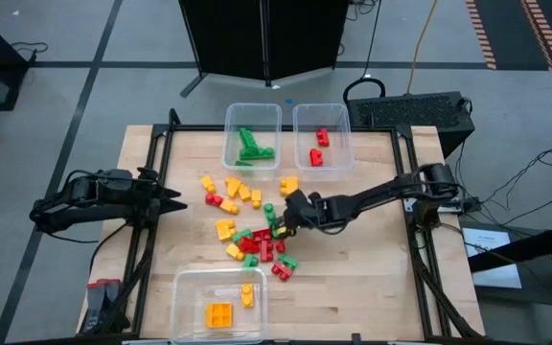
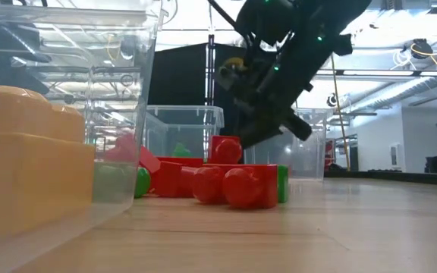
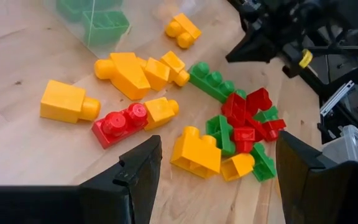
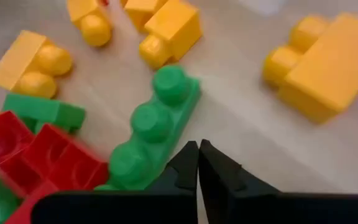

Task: Sort blocks
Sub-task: Put the yellow game piece into the bottom transparent bin

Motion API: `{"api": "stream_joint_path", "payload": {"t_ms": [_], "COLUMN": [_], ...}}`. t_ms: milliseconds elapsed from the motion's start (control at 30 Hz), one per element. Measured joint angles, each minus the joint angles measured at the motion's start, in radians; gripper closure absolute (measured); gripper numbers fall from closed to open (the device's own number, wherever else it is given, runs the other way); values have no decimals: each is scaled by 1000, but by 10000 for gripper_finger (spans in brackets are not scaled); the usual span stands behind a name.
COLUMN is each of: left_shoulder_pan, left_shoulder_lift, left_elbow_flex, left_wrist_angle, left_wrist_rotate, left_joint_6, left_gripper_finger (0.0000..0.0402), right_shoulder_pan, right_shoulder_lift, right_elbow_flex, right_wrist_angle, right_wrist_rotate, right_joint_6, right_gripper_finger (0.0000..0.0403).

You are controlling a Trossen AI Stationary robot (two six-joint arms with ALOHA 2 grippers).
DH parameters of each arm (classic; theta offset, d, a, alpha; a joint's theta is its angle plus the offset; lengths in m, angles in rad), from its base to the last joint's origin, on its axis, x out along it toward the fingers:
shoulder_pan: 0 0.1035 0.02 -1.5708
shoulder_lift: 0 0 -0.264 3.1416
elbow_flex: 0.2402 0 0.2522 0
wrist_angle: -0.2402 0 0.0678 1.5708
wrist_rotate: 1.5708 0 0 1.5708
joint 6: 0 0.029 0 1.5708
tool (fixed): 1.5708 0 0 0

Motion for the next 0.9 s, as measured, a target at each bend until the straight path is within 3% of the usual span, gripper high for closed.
{"api": "stream_joint_path", "payload": {"t_ms": [200,300,600,900], "left_shoulder_pan": [0,0,0,0], "left_shoulder_lift": [0,0,0,0], "left_elbow_flex": [0,0,0,0], "left_wrist_angle": [0,0,0,0], "left_wrist_rotate": [-8,-8,-11,-31], "left_joint_6": [-1,-2,-3,-3], "left_gripper_finger": [191,191,191,191], "right_shoulder_pan": [-59,-84,-132,-141], "right_shoulder_lift": [-29,-25,-15,31], "right_elbow_flex": [0,0,0,1], "right_wrist_angle": [-3,-12,-13,-8], "right_wrist_rotate": [2,65,158,125], "right_joint_6": [-83,-59,1,25], "right_gripper_finger": [337,321,395,402]}}
